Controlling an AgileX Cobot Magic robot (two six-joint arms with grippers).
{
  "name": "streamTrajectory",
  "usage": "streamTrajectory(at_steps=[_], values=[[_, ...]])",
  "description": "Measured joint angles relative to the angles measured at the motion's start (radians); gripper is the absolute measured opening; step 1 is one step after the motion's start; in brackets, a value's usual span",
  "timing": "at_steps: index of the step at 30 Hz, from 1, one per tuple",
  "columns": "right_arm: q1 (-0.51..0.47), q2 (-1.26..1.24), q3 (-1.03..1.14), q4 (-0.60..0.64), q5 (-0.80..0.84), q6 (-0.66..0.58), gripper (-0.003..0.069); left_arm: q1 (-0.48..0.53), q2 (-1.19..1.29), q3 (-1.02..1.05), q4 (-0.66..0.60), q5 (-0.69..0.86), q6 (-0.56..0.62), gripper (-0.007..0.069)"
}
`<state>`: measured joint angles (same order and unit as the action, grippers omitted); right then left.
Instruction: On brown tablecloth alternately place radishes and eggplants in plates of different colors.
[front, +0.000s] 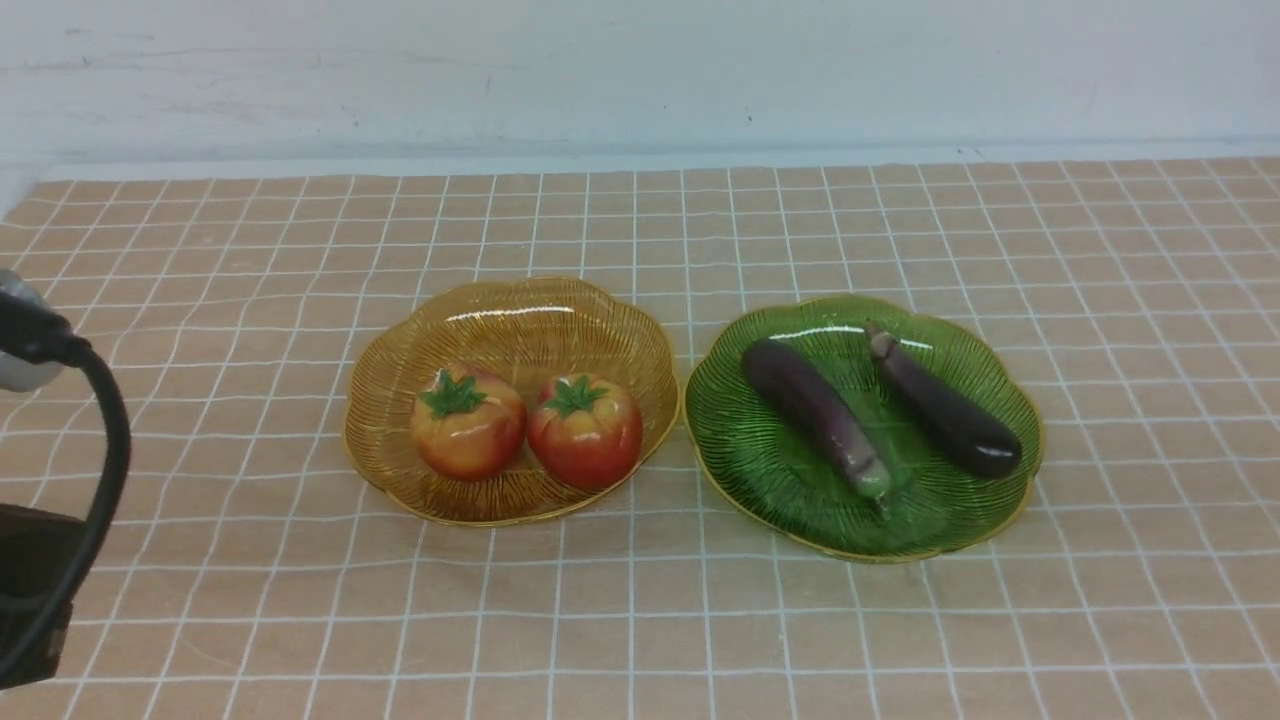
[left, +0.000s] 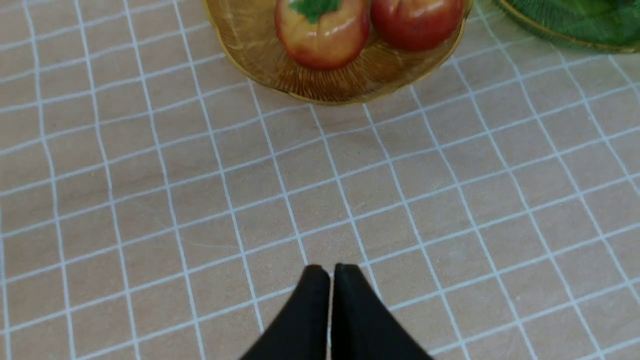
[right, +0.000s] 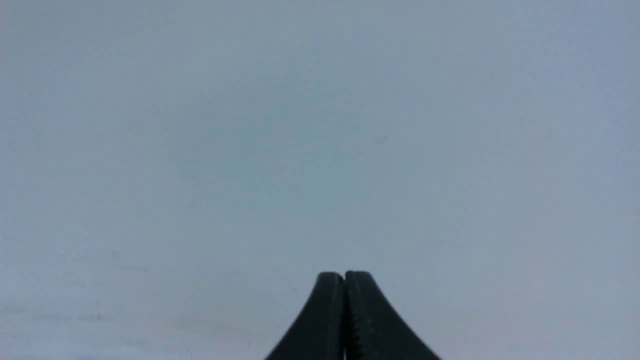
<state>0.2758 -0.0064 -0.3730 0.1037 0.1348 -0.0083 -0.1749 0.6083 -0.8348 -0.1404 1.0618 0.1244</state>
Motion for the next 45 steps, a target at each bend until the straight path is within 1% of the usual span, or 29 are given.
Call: streamTrajectory(at_steps=[3,9,11,16,24,34,38,41,43,44,45], values=[[-0.001,-0.004,0.008,0.000,0.003,0.000,-0.0014,0.000,-0.174,0.094,0.000,-0.036,-0.001,-0.0003],[-0.001,-0.004,0.017,0.000,0.150,-0.001,-0.0014,0.000,-0.529,0.238,-0.001,-0.084,-0.005,-0.0003],[-0.001,-0.004,0.018,0.000,0.175,-0.001,-0.0014,0.000,-0.597,0.263,-0.001,-0.095,-0.006,-0.0003],[-0.001,-0.004,0.018,0.000,0.197,-0.001,-0.0014,0.000,-0.627,0.283,-0.017,-0.103,-0.006,-0.0003],[-0.001,-0.004,0.018,0.000,0.199,0.003,-0.0014,0.000,-0.627,0.324,-0.087,-0.101,-0.008,-0.0003],[-0.001,-0.004,0.018,0.000,0.200,0.003,-0.0014,0.000,-0.627,0.348,-0.094,-0.110,-0.001,-0.0003],[-0.001,-0.004,0.018,0.000,0.200,0.003,-0.0014,0.000,-0.627,0.366,-0.093,-0.184,0.009,-0.0003],[-0.001,-0.004,0.018,0.000,0.200,0.003,-0.0014,0.001,-0.627,0.399,-0.078,-0.289,0.022,-0.0003],[-0.001,-0.004,0.018,0.000,0.200,0.003,-0.0014,0.015,-0.627,0.442,-0.039,-0.392,0.027,-0.0003],[-0.001,-0.004,0.018,0.000,0.200,0.003,-0.0014,0.043,-0.627,0.488,-0.007,-0.448,0.027,-0.0003],[-0.001,-0.004,0.018,0.000,0.200,0.003,-0.0014,0.053,-0.627,0.509,0.006,-0.475,0.028,-0.0003]])
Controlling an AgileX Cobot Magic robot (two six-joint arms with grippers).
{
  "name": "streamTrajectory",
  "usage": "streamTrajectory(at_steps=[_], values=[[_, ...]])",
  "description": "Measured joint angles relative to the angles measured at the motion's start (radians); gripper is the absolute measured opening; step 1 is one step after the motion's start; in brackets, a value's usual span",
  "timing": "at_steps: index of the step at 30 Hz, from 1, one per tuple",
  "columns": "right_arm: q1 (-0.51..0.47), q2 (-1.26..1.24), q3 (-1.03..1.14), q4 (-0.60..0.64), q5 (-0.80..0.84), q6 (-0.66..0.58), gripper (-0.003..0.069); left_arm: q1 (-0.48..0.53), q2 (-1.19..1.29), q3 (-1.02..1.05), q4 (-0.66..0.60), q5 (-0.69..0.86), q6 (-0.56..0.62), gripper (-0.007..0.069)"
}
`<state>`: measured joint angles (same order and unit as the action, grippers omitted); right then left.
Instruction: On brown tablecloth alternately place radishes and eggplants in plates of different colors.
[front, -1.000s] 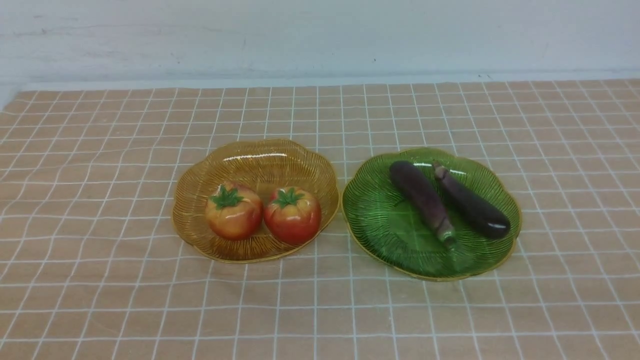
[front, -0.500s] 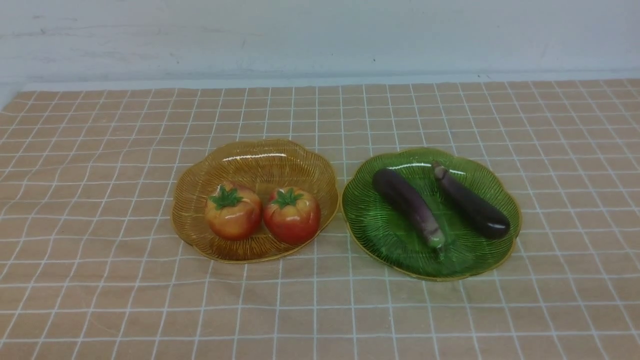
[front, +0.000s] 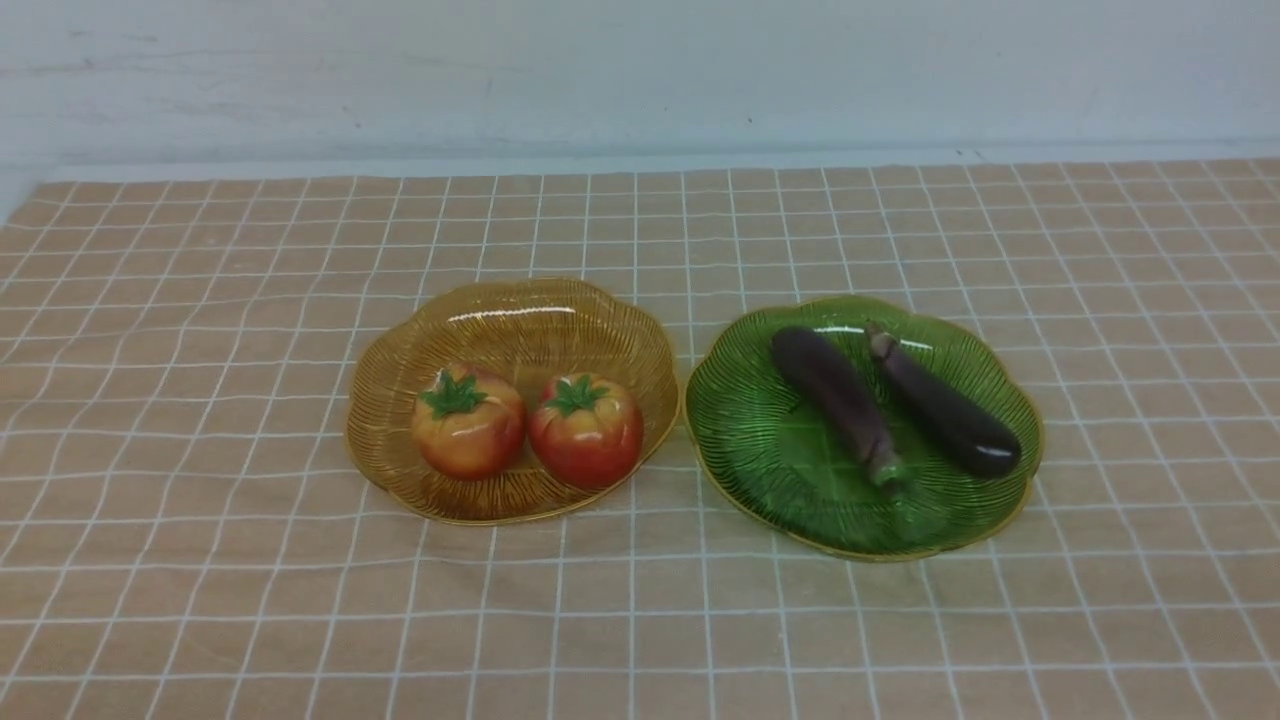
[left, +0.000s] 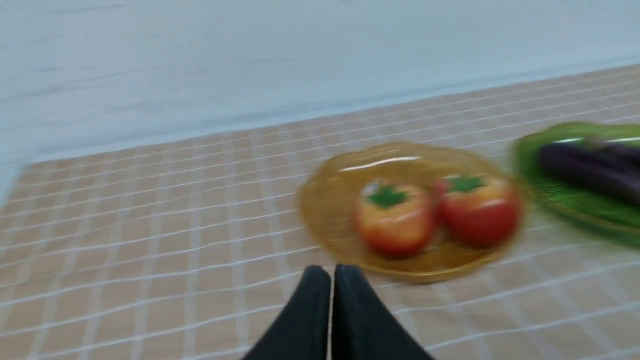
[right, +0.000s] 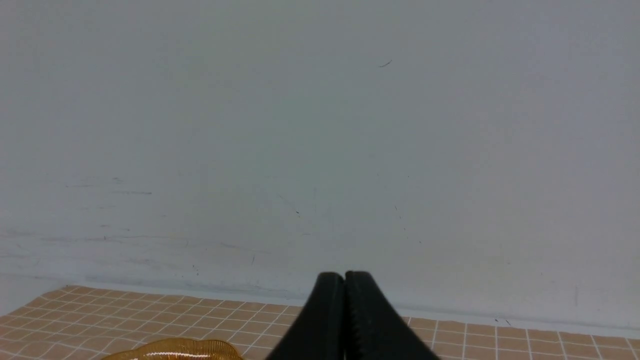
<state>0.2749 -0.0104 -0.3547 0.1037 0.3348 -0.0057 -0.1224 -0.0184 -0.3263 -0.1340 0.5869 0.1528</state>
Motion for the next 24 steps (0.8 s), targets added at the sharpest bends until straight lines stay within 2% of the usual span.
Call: streamTrajectory(at_steps=[5,8,15,18,24], values=[[0.000,0.000,0.000,0.000,0.000,0.006,-0.0014,0.117,0.001,0.156,0.066,-0.099,0.000,-0.0003],[0.000,0.000,0.000,0.000,0.000,0.000,-0.0014,0.139,0.001,0.213,0.081,-0.104,0.000,-0.0003],[0.000,0.000,0.000,0.000,0.001,0.000,-0.0014,0.131,0.001,0.335,0.093,-0.112,0.004,-0.0003],[0.000,0.000,0.000,0.000,0.001,0.000,-0.0014,0.109,0.002,0.348,0.095,-0.175,0.007,-0.0003],[0.000,0.000,0.000,0.000,0.001,0.000,-0.0014,0.098,0.002,0.354,0.095,-0.206,0.007,-0.0003]])
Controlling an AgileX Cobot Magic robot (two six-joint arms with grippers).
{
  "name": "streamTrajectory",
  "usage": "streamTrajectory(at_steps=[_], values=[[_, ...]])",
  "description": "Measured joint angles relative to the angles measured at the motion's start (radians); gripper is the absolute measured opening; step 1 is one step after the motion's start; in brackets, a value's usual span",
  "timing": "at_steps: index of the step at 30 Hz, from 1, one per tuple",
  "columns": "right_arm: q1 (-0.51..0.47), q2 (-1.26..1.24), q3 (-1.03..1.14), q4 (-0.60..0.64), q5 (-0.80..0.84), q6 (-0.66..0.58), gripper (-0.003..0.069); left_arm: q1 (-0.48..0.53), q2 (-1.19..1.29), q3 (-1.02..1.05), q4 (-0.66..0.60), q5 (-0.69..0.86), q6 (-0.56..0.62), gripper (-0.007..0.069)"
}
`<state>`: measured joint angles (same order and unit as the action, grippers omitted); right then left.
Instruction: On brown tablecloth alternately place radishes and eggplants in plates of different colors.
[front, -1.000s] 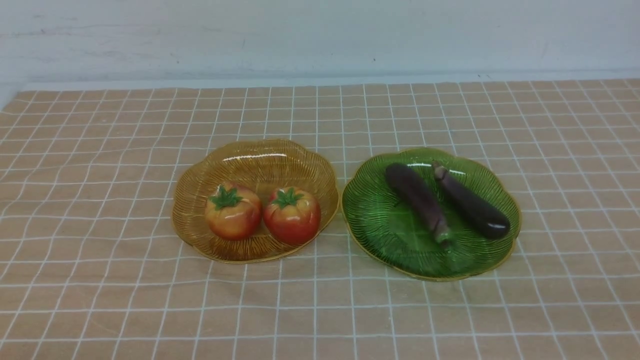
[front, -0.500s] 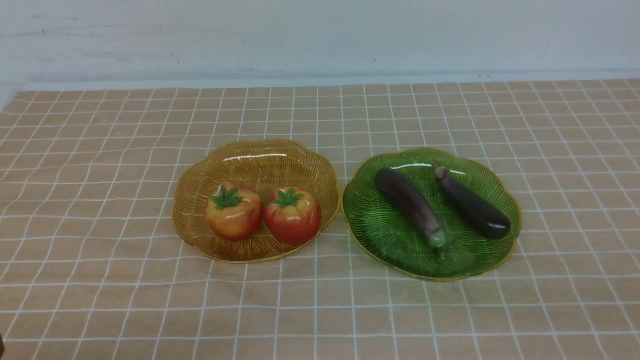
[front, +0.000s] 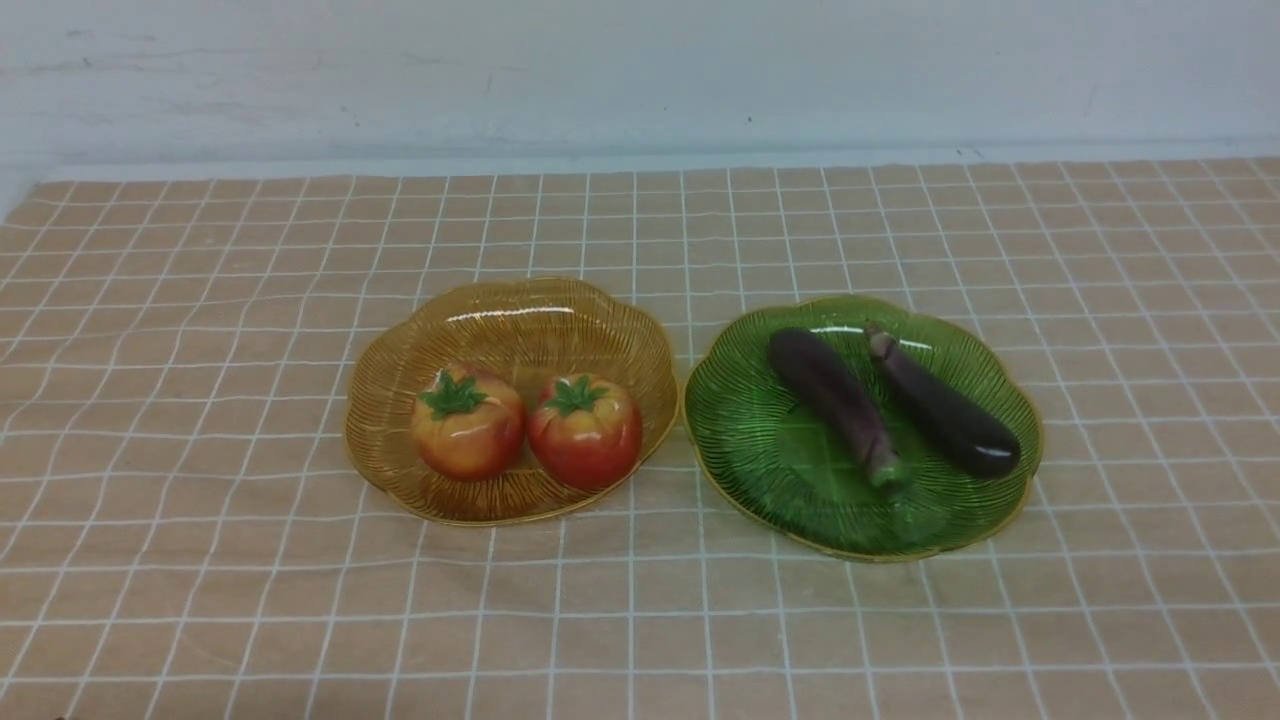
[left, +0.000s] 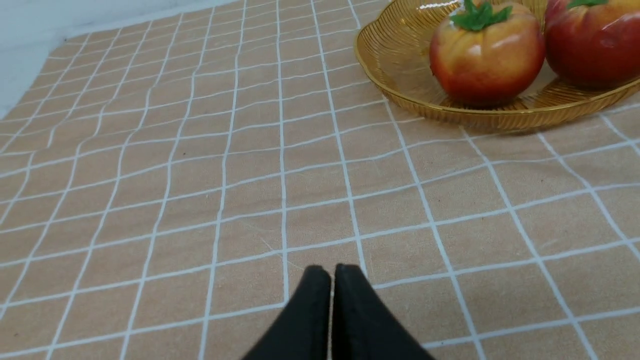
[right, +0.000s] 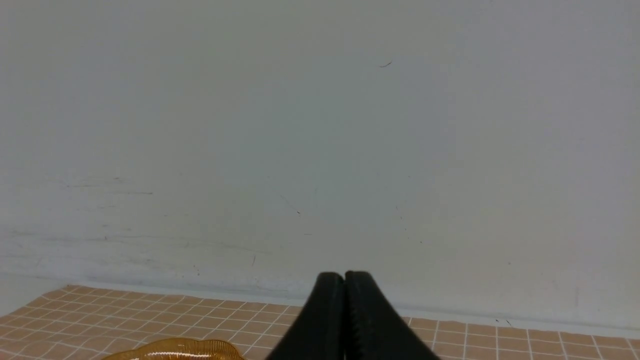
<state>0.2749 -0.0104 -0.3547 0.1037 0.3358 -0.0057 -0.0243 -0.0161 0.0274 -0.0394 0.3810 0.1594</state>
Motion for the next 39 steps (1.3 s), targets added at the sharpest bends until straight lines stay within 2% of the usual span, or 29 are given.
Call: streamTrajectory(at_steps=[18,23,26,29,34,39], values=[[0.000,0.000,0.000,0.000,0.000,0.000,-0.0015,0.000,0.000,0.000,0.000,0.000,0.000,-0.0003],[-0.003,0.000,0.017,-0.055,0.006,-0.007,-0.0015,0.000,0.000,0.000,0.000,0.000,0.000,-0.0003],[-0.042,0.000,0.060,-0.116,0.006,-0.007,-0.0015,0.000,0.000,0.000,0.000,0.000,0.000,-0.0003],[-0.141,0.000,0.188,-0.192,0.009,-0.007,-0.0015,0.000,0.000,0.000,0.000,0.000,0.000,-0.0003],[-0.239,0.000,0.342,-0.206,0.020,-0.007,-0.0015,0.000,0.000,0.000,0.000,-0.002,0.000,-0.0003],[-0.293,0.000,0.380,-0.195,0.051,0.006,-0.0015,0.000,0.001,0.000,0.000,-0.002,0.000,-0.0003]])
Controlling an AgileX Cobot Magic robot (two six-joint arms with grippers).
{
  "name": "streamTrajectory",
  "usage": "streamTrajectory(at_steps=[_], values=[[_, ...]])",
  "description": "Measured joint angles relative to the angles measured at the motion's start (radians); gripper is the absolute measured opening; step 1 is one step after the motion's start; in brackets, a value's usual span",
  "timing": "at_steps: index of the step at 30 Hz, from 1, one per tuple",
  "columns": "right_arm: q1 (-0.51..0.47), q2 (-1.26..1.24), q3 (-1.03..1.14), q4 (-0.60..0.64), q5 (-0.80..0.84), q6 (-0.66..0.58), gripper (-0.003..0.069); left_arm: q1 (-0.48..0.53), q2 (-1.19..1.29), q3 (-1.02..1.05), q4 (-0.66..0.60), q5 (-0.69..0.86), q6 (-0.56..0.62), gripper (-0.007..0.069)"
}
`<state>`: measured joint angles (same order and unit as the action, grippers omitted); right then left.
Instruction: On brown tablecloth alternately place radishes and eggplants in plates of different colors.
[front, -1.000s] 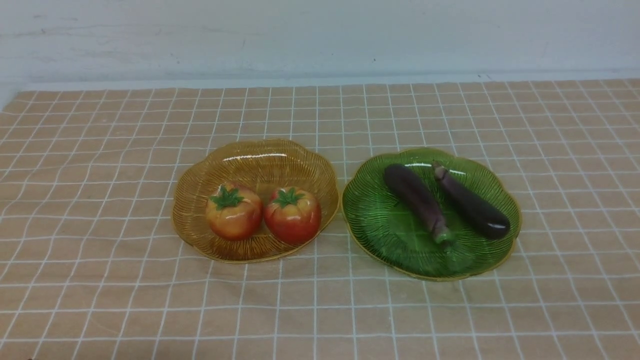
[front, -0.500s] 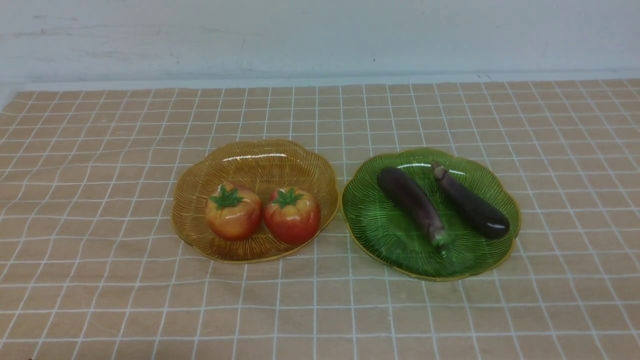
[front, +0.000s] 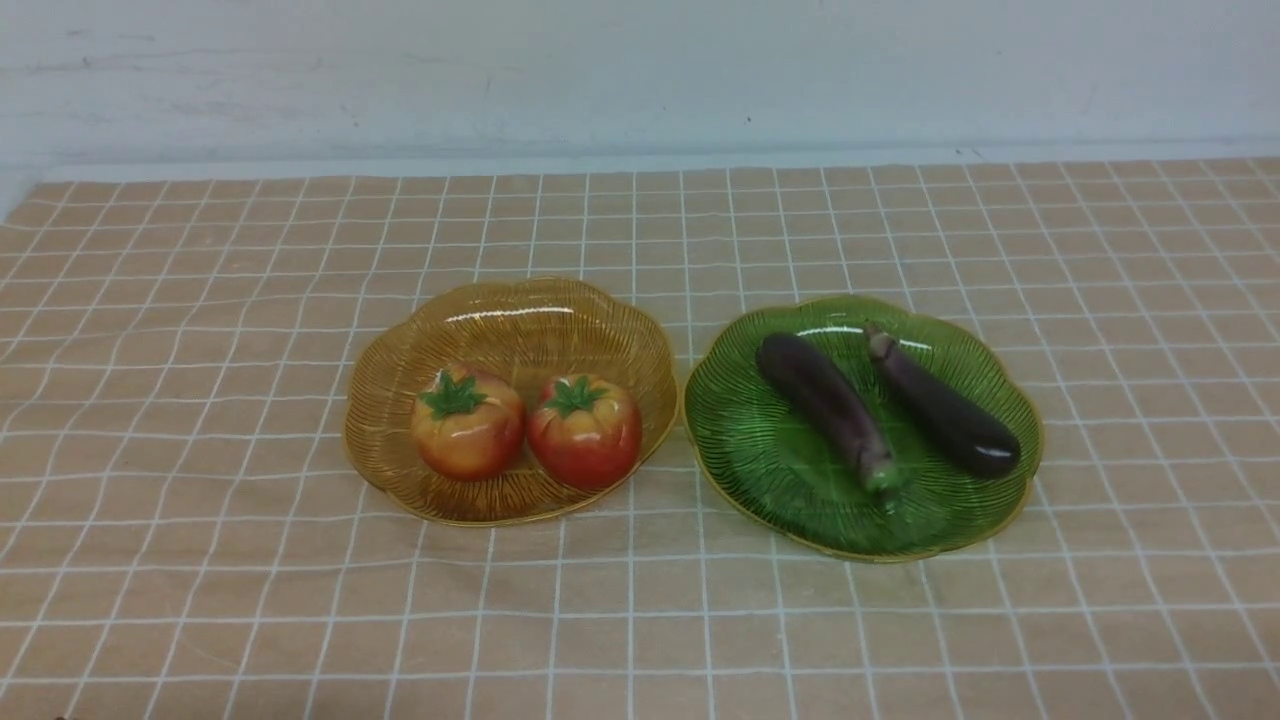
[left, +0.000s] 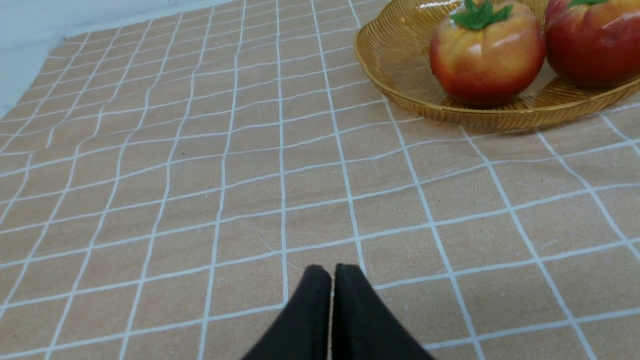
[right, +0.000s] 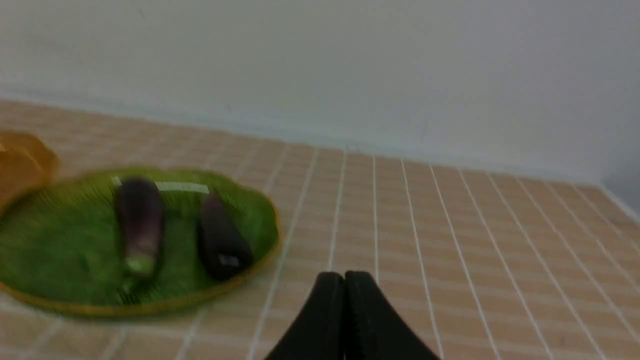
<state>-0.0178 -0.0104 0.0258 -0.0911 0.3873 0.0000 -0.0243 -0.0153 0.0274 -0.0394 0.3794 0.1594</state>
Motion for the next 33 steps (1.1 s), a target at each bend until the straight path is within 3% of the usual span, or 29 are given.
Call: streamTrajectory(at_steps=[33], values=[[-0.005,0.000,0.000,0.009,0.000,0.013,-0.0015,0.000,0.000,0.001,0.000,0.000,0.000,-0.0003]])
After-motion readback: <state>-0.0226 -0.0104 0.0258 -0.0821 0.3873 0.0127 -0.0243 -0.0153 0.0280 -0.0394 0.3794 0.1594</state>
